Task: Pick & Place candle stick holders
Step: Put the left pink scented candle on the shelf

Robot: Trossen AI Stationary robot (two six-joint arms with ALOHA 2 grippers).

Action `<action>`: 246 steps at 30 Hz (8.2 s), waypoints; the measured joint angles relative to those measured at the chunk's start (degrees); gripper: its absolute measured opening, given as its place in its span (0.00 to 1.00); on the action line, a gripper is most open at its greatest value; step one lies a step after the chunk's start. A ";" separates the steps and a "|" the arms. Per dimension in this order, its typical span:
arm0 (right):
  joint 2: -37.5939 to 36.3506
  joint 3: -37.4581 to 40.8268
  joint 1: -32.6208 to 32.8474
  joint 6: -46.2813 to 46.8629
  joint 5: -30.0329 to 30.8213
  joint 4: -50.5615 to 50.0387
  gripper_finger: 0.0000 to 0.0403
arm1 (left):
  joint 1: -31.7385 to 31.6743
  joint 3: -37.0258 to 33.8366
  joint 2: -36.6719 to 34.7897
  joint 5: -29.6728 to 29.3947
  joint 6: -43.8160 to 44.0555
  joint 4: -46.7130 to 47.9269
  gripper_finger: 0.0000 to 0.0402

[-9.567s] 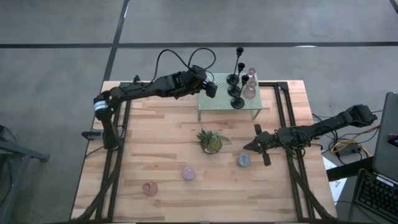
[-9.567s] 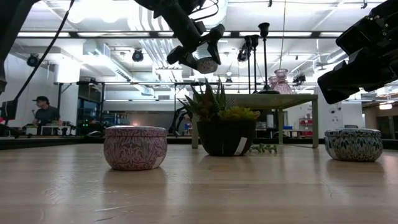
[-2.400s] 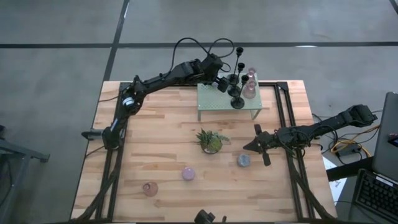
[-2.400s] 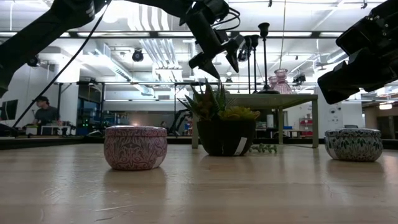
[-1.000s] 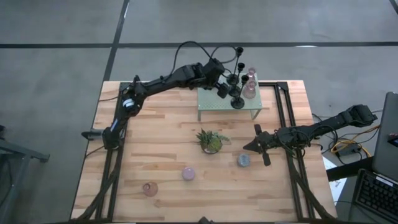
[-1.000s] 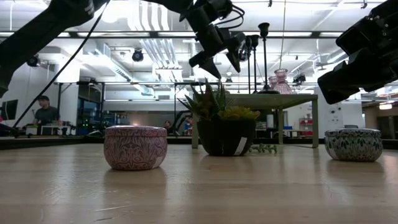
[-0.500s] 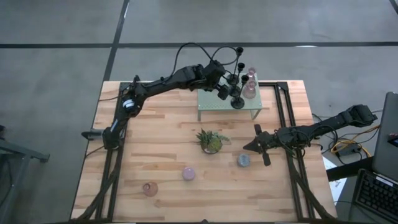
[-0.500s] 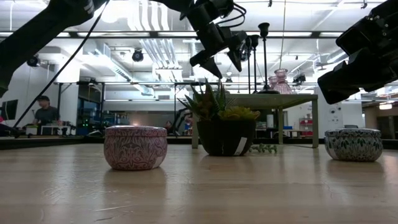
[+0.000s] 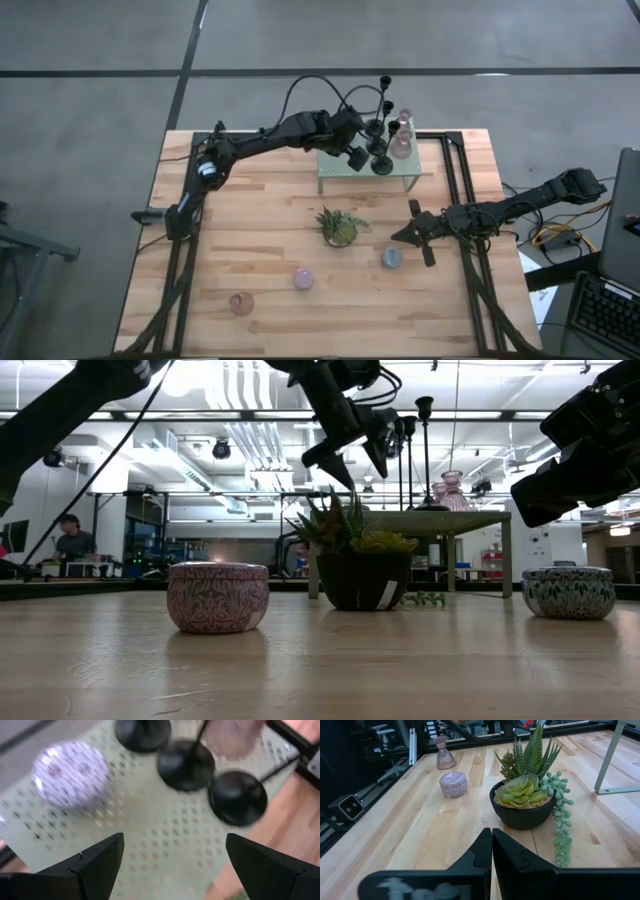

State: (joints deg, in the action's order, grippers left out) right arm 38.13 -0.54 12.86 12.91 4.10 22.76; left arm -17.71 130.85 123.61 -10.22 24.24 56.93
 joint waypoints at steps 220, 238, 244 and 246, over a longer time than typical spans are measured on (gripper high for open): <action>-0.09 0.02 0.02 0.00 0.02 0.00 0.02 | 2.44 -33.64 -16.79 -5.58 19.50 -28.42 0.76; -0.11 0.02 0.00 0.00 0.00 0.02 0.02 | 0.79 -16.53 -6.17 -5.79 15.27 -15.62 0.76; -0.11 0.02 0.00 0.00 0.00 0.00 0.02 | 0.53 -12.22 -3.06 -6.00 15.53 -12.42 0.76; -0.11 0.02 0.00 0.00 0.00 0.00 0.02 | 0.55 -12.02 -2.75 -5.67 15.76 -12.51 0.76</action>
State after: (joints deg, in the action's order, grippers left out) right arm 38.02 -0.51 12.86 12.91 4.10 22.76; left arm -17.16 118.82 120.86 -15.90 40.00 44.42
